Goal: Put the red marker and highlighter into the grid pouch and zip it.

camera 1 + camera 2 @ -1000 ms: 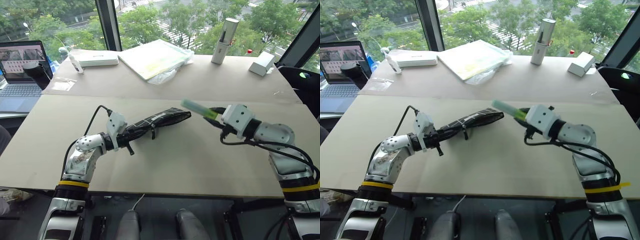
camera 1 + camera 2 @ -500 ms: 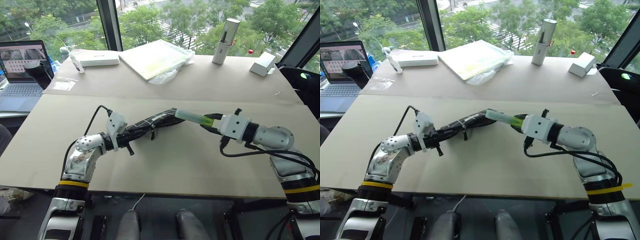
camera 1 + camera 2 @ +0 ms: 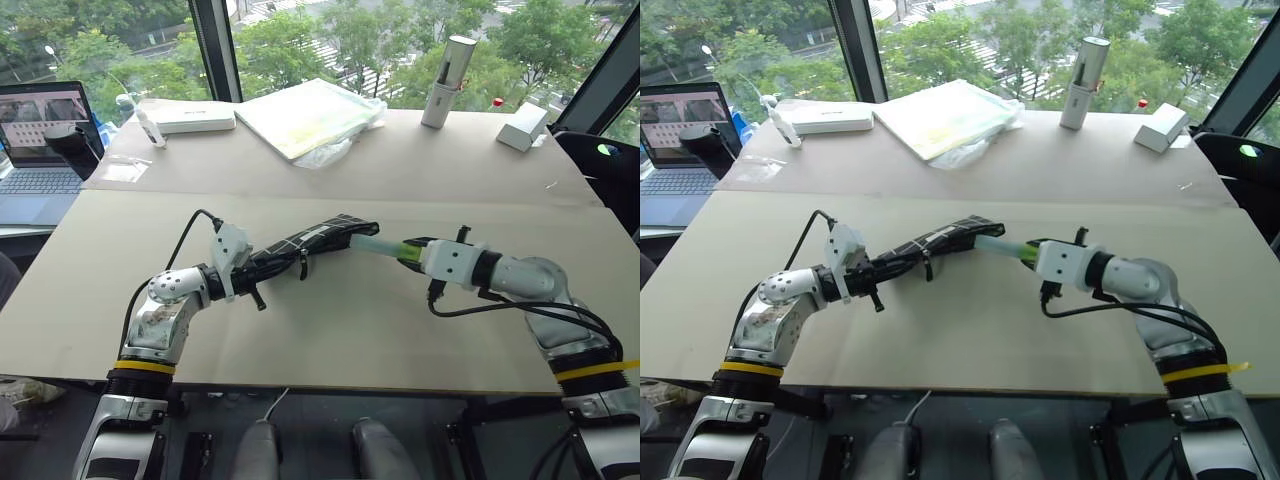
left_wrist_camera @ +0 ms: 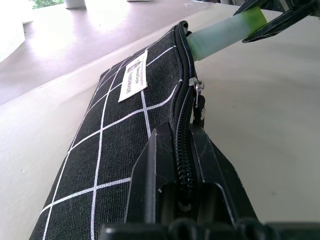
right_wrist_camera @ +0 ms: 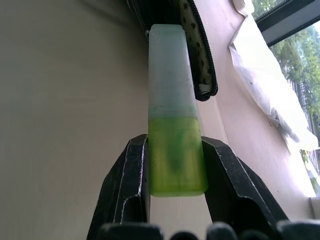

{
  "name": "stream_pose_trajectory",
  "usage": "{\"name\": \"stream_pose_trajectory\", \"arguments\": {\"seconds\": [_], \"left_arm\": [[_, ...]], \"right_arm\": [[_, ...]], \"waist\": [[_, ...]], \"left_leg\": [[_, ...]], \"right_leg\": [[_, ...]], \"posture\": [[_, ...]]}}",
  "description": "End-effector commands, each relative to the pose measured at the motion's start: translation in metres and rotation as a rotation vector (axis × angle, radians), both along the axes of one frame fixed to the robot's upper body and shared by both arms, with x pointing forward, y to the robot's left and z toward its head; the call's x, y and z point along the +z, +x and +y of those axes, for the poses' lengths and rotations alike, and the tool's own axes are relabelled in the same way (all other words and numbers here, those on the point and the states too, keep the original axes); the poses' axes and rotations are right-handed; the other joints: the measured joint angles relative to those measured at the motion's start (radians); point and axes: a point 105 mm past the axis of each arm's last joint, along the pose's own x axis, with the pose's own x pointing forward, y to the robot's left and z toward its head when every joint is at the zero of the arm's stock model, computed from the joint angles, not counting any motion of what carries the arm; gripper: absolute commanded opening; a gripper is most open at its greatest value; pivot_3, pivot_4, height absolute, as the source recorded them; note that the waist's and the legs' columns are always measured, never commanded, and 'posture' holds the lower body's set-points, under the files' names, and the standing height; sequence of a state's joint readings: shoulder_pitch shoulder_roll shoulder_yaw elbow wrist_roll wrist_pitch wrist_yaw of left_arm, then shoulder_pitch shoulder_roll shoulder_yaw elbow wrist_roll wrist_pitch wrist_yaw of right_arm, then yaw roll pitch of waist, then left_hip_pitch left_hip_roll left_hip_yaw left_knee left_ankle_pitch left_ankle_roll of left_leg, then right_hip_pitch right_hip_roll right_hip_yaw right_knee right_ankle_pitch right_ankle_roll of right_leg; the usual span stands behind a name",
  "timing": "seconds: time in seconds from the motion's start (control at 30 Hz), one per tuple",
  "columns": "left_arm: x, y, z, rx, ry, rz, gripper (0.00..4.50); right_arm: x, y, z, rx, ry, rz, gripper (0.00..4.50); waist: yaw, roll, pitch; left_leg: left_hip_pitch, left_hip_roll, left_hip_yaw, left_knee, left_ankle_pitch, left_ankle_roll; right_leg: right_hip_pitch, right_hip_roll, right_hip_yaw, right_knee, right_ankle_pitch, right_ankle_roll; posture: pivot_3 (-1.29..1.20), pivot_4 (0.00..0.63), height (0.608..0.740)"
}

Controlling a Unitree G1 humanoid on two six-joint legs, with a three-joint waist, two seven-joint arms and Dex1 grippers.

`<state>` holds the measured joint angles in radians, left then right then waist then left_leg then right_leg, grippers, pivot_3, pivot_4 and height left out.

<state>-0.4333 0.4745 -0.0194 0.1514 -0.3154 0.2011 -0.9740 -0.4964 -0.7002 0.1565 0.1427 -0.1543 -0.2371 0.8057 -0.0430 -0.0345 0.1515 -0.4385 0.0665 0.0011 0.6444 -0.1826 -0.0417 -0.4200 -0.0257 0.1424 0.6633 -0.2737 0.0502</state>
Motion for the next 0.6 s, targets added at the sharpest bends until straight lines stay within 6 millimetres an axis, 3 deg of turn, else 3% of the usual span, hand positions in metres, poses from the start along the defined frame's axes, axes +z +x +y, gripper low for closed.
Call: {"name": "stream_pose_trajectory", "arguments": {"seconds": [0.03,0.27,0.6], "left_arm": [[0.014,0.0,-0.002,-0.018,-0.008,-0.043,0.0],[0.013,-0.001,-0.002,-0.015,-0.009,-0.041,0.0],[0.015,0.001,-0.007,-0.033,-0.01,-0.04,0.0]], "right_arm": [[0.02,0.001,0.007,0.04,0.02,-0.066,1.08],[0.013,0.002,0.002,0.045,-0.036,-0.042,1.08],[0.004,0.012,0.037,0.142,-0.14,-0.072,1.08]], "waist": [[0.001,0.0,0.0],[0.01,0.0,0.0],[0.0,0.0,0.0]], "left_leg": [[0.0,0.0,0.0,0.0,0.0,0.0],[0.0,0.0,0.0,0.001,0.0,0.0],[0.0,0.0,0.0,0.001,0.0,0.0]], "right_leg": [[0.0,0.0,0.0,0.0,0.0,0.0],[0.001,0.0,0.0,0.0,0.0,0.0],[0.0,0.0,0.0,0.0,0.0,0.0]], "posture": [[0.0,0.15,0.738],[0.0,0.15,0.738],[0.0,0.15,0.738]]}}
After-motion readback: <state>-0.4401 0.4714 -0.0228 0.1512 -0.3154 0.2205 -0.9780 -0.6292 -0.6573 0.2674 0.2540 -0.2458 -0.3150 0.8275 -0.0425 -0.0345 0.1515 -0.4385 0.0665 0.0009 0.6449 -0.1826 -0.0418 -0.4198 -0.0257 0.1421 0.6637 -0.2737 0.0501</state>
